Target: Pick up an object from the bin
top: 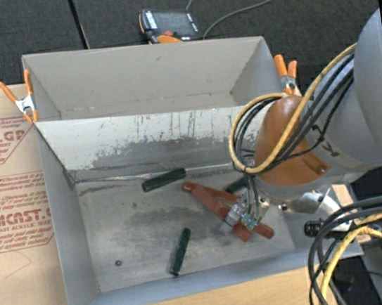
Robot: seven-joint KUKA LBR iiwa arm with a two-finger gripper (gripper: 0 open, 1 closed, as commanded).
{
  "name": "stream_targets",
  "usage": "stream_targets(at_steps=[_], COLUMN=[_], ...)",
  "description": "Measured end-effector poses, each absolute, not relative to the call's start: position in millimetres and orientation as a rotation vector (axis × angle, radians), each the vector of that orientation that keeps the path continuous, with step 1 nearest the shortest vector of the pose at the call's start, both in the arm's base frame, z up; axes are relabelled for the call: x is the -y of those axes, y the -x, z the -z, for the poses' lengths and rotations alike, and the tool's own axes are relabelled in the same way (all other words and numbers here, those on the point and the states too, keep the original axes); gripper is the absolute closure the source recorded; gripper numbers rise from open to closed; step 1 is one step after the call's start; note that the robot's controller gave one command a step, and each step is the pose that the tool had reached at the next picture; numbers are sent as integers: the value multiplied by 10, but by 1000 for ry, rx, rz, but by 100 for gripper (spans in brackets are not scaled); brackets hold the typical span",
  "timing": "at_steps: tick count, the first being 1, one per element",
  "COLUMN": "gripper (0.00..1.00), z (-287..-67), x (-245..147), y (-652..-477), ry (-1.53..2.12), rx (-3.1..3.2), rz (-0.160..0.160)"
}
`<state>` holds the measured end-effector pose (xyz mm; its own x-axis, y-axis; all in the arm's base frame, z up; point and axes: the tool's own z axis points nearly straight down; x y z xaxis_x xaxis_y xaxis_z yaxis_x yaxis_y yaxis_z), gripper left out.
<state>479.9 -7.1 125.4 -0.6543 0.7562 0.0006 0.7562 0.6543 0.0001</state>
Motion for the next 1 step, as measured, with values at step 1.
stream_targets(at_steps=[1], gripper=[100], z=[-1519], x=[68], y=[-4799], ry=[1305], rx=[2858], rz=[1])
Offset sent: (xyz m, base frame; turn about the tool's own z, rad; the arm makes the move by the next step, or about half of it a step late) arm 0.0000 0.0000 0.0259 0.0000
